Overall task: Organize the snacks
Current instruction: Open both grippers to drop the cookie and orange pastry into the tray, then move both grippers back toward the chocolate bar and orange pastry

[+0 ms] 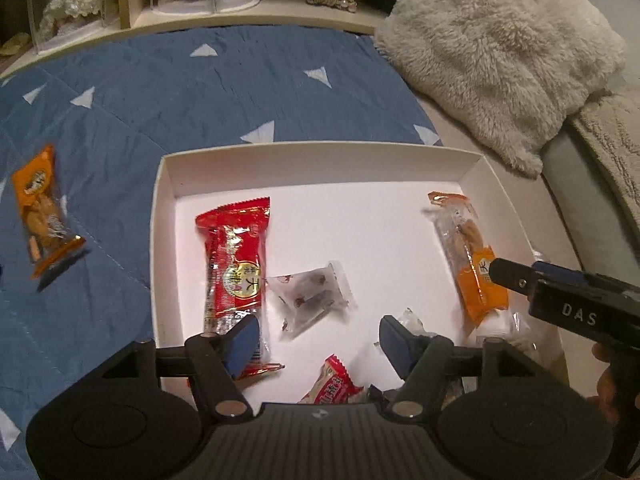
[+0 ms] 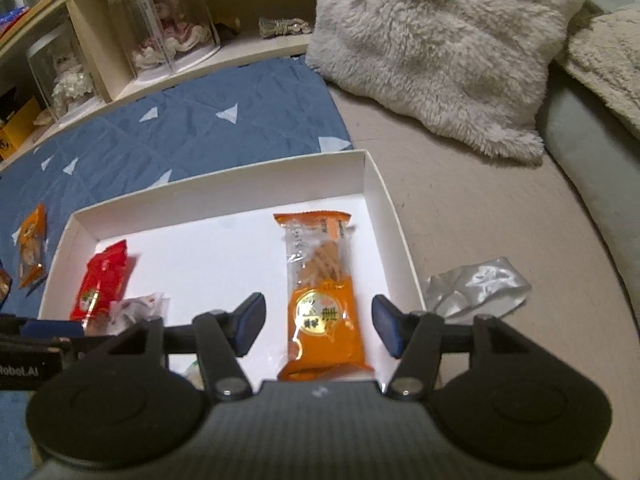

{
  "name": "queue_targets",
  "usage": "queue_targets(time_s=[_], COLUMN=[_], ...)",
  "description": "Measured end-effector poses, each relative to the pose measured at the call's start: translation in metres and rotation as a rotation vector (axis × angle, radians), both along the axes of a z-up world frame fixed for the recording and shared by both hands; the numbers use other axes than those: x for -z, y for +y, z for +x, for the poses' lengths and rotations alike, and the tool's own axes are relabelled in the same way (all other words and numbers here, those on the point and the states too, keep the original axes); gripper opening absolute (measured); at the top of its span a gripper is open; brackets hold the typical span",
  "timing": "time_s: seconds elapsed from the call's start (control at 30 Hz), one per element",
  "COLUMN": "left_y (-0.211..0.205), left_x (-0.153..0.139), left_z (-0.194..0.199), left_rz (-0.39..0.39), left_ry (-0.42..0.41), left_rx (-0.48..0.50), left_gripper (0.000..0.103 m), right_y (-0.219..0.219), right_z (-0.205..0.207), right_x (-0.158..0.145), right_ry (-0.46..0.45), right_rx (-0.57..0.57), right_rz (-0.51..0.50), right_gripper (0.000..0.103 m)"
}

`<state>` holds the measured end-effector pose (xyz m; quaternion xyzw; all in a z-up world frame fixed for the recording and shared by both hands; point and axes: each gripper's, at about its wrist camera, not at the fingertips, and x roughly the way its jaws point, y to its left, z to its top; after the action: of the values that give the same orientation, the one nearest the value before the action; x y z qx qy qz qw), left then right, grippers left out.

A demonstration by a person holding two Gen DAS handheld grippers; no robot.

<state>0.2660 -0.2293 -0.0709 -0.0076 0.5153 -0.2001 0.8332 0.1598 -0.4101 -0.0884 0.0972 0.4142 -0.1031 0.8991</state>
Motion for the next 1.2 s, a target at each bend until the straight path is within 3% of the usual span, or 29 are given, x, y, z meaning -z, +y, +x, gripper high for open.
queue_targets(time_s=[0.27,0.33,0.7,0.8,1.2], left_y=[0.012,0.016,0.040,0.051,0.117], left_x=[-0.015,-0.019,-0.029,-0.030,-0.031], left_z=[-0.017,-0.022,-0.043,-0.048,-0.051], left_rz=[0.005,0.004,0.012,0.011,0.000], left_ry=[-0.024,-0.032,-0.060,-0.065,-0.122], left_rx=[0.005,0.005,0.002,-0.011,-0.111], left_gripper=[0.072,0.080,0.103,0.103,0.103], right_y=[0.017,0.021,0.042,0.048,0.072], right_z=[-0.024,-0.030,-0.069,-0.075,-0.076], right_x=[-0.020,-0.024,-0.039,-0.043,-0.049], right_ry=[-0.003,-0.001,-0.045,-0.061,-0.117], right_rx=[0.000,0.006,0.027,0.026,-0.006], right_rz=[-0.020,-0.037,-0.085,-0.099,-0.111], right_gripper=[0.075,0.077,0.094,0.102,0.103])
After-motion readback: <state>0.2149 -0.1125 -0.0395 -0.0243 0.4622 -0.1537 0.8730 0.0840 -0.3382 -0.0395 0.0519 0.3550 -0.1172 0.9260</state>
